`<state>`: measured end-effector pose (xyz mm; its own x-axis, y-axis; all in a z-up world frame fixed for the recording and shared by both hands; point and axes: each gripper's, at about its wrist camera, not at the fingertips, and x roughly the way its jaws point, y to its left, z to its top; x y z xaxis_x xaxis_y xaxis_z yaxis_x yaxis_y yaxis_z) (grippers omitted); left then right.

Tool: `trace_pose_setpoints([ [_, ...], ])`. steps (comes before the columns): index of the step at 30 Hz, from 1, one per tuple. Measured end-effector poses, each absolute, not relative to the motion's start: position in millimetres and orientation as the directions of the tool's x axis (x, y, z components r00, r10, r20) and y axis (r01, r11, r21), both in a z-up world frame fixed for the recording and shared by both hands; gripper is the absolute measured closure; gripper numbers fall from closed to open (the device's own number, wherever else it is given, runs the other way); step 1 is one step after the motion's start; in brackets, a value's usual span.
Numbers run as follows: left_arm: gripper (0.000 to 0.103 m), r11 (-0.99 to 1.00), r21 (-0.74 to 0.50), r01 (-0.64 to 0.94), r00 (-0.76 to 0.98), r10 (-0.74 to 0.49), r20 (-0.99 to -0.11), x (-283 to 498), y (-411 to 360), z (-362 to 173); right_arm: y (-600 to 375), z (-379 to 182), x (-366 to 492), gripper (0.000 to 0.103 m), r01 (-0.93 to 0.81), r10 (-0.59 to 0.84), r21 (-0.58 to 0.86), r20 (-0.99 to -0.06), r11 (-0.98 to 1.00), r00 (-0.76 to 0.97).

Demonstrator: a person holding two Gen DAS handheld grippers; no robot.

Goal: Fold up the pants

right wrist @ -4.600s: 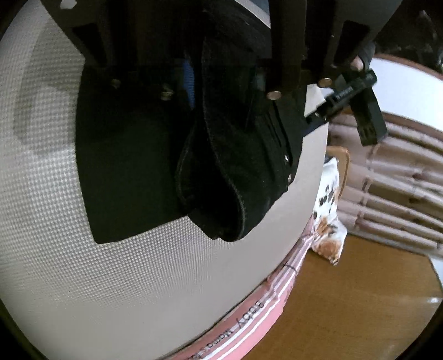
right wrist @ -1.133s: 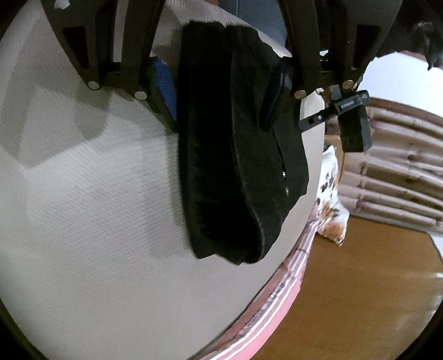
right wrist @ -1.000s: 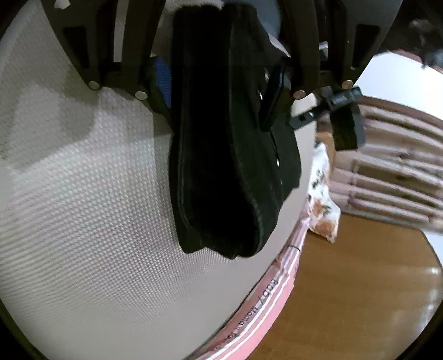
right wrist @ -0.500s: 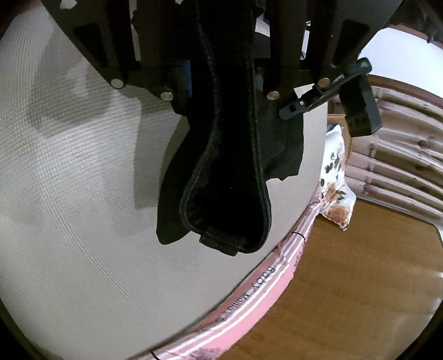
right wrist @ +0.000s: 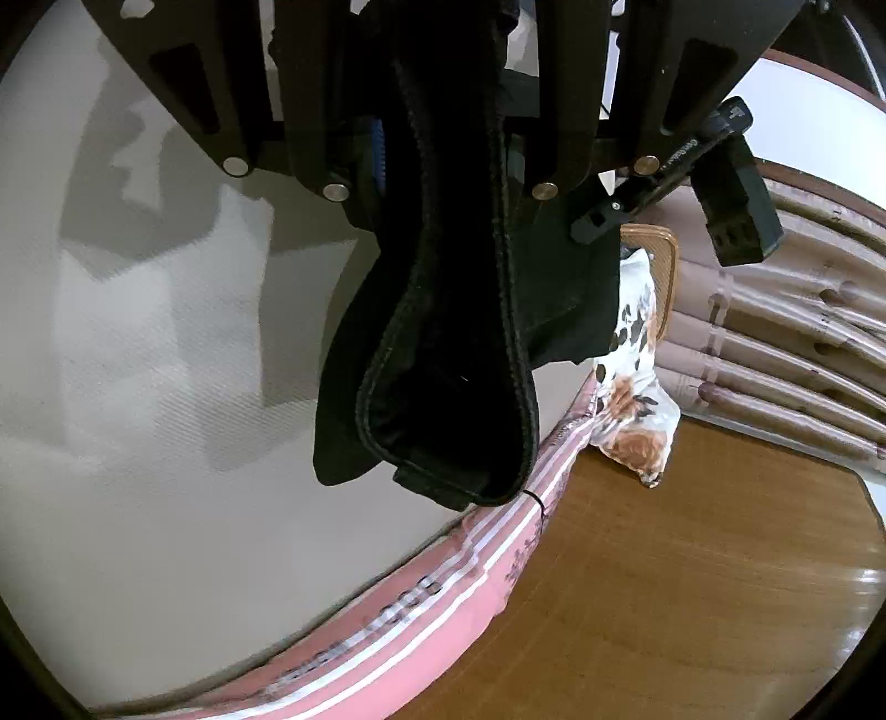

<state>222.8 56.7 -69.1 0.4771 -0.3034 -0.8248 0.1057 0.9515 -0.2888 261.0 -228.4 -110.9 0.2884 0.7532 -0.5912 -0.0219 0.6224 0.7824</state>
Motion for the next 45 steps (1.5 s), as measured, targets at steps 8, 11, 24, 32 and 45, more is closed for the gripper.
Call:
trace_pose_setpoints([
  [8, 0.085, 0.968, -0.237, 0.083, 0.479, -0.247, -0.842, 276.8, 81.7, -92.4, -193.1, -122.1, 307.5, 0.077, -0.063, 0.717, 0.734, -0.635, 0.676, 0.288],
  [11, 0.078, 0.977, -0.195, 0.084, 0.464, -0.211, -0.86, 279.6, 85.2, -114.8, -194.0, -135.7, 312.1, 0.077, -0.066, 0.67, 0.685, -0.682, 0.726, 0.294],
  [24, 0.047, 0.988, 0.134, 0.075, 0.605, 0.062, -0.794, 242.9, 54.1, -129.2, -183.0, -135.0, 293.4, 0.048, -0.115, 0.433, 0.424, -0.811, 0.898, 0.393],
  [32, 0.047, 0.991, 0.13, 0.026, 0.597, 0.089, -0.797, 191.8, 61.8, -129.7, -188.4, -116.2, 236.2, 0.045, -0.148, 0.368, 0.339, -0.813, 0.929, 0.452],
  [45, 0.039, 0.994, 0.049, -0.095, 0.569, 0.095, -0.817, 116.4, 70.1, -102.7, -189.2, -110.3, 178.6, 0.037, -0.123, 0.291, 0.265, -0.832, 0.956, 0.472],
])
